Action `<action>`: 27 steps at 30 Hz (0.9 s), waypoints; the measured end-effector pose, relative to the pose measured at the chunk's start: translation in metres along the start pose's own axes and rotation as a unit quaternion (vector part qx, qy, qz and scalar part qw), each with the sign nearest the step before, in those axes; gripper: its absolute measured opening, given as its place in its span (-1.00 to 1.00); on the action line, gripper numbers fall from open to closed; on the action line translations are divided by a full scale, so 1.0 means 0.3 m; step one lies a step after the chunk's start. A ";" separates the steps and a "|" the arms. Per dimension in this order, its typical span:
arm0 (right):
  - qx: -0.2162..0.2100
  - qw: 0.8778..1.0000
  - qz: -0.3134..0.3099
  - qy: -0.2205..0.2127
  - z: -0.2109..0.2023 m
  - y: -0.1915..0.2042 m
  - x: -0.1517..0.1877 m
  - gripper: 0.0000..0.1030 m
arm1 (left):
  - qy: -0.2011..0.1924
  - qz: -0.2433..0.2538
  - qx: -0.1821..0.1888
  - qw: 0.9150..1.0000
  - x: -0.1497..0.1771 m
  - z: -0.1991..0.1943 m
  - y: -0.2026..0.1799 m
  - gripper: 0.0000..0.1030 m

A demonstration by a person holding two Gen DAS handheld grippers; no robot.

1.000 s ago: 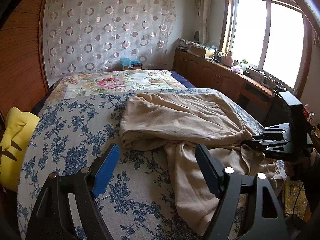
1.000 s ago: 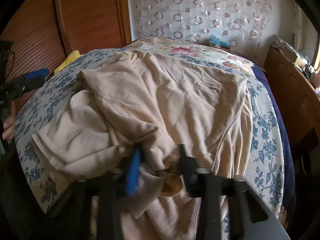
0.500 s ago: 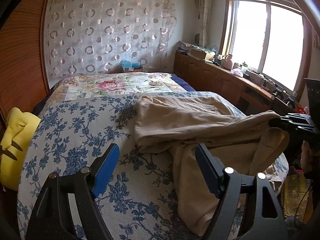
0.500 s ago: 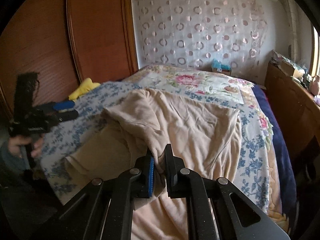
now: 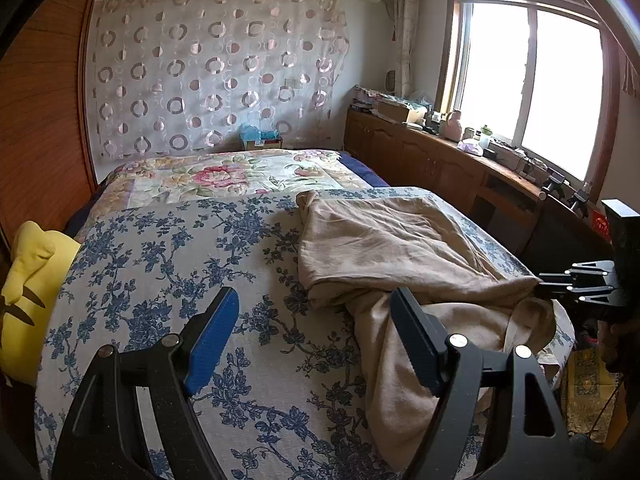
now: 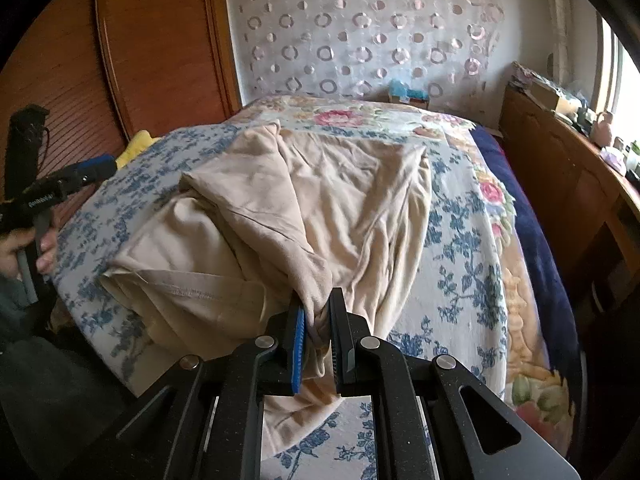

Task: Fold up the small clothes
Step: 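Grasp the shirt end with the right gripper and lift it up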

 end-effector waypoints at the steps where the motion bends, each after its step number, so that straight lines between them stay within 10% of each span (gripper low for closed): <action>1: 0.006 1.000 -0.002 0.000 -0.003 0.000 -0.004 -0.63 | -0.001 0.001 -0.001 1.000 -0.001 -0.001 -0.001 0.53; 6: 0.016 1.000 -0.013 -0.018 -0.012 0.002 -0.083 -0.09 | -0.007 0.001 -0.004 1.000 -0.003 -0.010 0.005 0.53; 27: -0.085 0.991 -0.099 0.008 0.388 0.297 -0.347 -0.04 | -0.017 -0.020 -0.038 0.999 0.009 -0.050 0.145 0.53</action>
Point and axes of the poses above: each gripper's, at about its wrist camera, not at the fingertips, and z roughly the way its jaws point, y to its left, x to its underside, the point moved 10 cm from there along z, roughly the way its jaws point, and after that the axes turned 4 degrees about -y, right-handed, at the moved point
